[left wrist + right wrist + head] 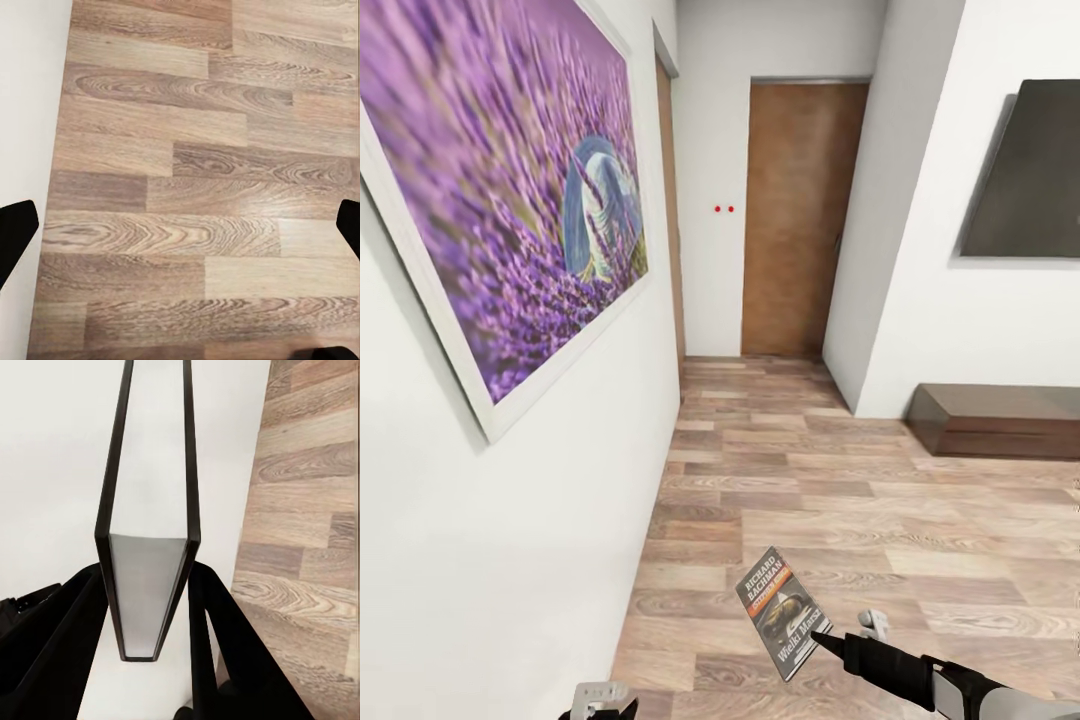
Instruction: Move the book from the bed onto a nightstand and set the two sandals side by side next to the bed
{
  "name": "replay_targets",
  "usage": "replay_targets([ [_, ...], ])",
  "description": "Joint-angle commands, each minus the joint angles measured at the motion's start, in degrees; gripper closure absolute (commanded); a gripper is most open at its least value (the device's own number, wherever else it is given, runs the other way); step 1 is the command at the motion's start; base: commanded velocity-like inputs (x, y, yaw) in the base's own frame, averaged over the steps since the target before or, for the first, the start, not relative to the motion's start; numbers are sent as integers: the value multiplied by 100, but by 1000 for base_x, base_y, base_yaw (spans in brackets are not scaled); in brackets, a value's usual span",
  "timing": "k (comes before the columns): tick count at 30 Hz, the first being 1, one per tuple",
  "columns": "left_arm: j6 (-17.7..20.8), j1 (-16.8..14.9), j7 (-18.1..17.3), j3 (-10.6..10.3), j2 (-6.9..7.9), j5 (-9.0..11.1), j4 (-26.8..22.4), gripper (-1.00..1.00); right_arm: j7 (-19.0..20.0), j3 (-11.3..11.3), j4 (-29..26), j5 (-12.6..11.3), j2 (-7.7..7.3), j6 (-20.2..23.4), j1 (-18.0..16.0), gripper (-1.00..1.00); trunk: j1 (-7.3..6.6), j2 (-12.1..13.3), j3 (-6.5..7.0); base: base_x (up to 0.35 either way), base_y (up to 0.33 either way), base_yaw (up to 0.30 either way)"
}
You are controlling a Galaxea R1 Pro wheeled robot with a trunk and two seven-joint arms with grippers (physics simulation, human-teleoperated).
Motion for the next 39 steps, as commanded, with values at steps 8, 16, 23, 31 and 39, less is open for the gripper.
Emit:
replay_targets([
  [8, -16, -6, -25, 48, 2, -32, 6, -100, 32, 42, 18, -60, 2, 14, -11, 100, 3, -9, -10, 23, 0, -238],
  [16, -16, -7, -25, 48, 2, -32, 6, -100, 29, 42, 18, -60, 5, 14, -11, 100, 3, -9, -10, 16, 0, -46],
  [23, -16, -6, -26, 48, 2, -32, 6, -100, 26, 42, 18, -60, 4, 11, -11, 100, 3, -9, -10, 243, 0, -2],
  [31, -16, -10, -25, 48, 2, -32, 6, -100, 25, 40, 18, -60, 5, 15, -11, 100, 3, -9, -10, 278, 0, 0],
  [39, -16, -6, -25, 48, -7, -32, 6, -100, 25, 40, 18, -60, 7, 11, -11, 100, 3, -9, -10, 275, 0, 0],
])
